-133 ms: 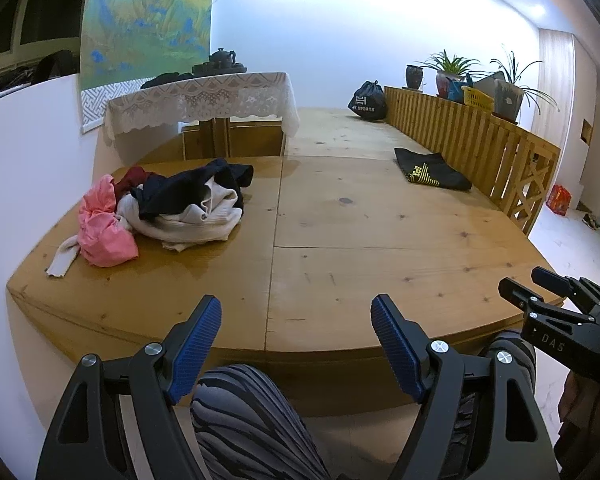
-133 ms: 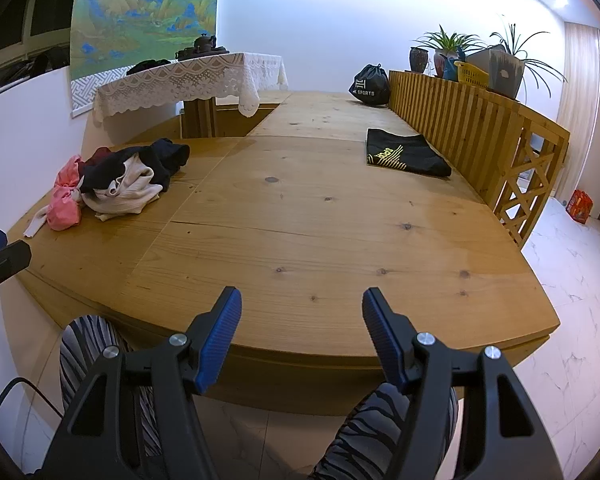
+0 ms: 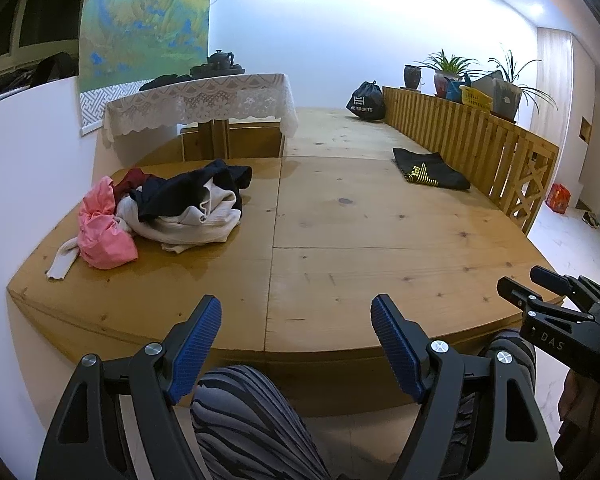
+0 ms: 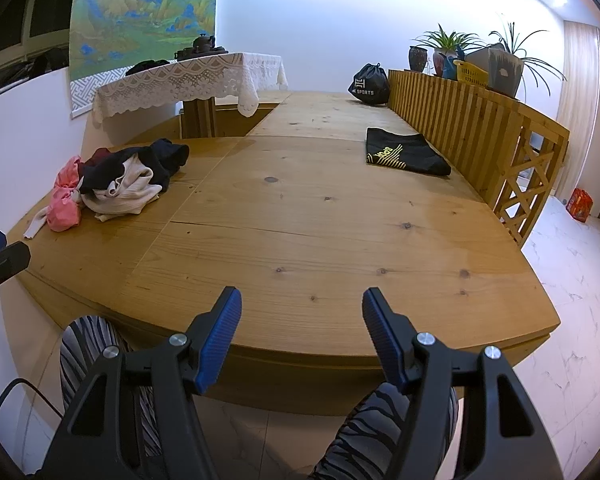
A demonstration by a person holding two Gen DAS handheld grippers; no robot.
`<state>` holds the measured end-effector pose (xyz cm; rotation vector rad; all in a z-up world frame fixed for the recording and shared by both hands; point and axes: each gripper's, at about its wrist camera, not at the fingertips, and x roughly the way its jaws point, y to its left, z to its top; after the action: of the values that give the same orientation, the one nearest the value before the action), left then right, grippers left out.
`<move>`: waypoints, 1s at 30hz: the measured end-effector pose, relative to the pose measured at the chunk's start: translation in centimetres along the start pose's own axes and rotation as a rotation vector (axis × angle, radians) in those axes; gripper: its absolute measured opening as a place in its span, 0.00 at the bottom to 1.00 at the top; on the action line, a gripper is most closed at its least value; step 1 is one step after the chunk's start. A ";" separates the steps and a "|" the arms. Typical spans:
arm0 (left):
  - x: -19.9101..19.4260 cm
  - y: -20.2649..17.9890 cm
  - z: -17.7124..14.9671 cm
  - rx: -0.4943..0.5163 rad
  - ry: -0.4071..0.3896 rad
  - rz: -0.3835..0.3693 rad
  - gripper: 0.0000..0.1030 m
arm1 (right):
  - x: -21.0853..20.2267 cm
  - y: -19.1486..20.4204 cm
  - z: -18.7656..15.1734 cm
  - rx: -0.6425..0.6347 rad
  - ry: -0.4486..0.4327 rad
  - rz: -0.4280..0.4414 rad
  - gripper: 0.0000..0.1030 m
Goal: Fold clothes
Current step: 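Move both grippers toward the pile of clothes on the table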
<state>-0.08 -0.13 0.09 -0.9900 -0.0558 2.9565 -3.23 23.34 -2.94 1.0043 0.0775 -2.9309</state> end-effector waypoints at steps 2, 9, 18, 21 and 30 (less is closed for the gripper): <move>-0.2 0.1 -0.1 0.003 -0.018 0.000 0.74 | 0.0 -0.1 -0.1 0.000 0.001 0.000 0.61; -0.5 -0.4 -0.3 0.010 -0.016 0.014 0.74 | 0.2 0.0 0.2 0.005 0.005 0.003 0.61; -0.8 -0.2 -0.2 0.008 -0.018 0.022 0.74 | -0.2 -0.2 0.1 -0.004 -0.002 0.014 0.60; -0.9 -0.2 -0.2 0.007 -0.021 0.026 0.74 | -0.1 0.0 0.1 -0.011 -0.003 0.017 0.61; -0.9 -0.2 -0.1 0.006 -0.023 0.033 0.74 | -0.2 0.3 0.3 -0.020 -0.007 0.026 0.60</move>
<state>0.74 0.00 0.55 -0.9658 -0.0319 2.9958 -3.22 23.01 -2.55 0.9848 0.0932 -2.9041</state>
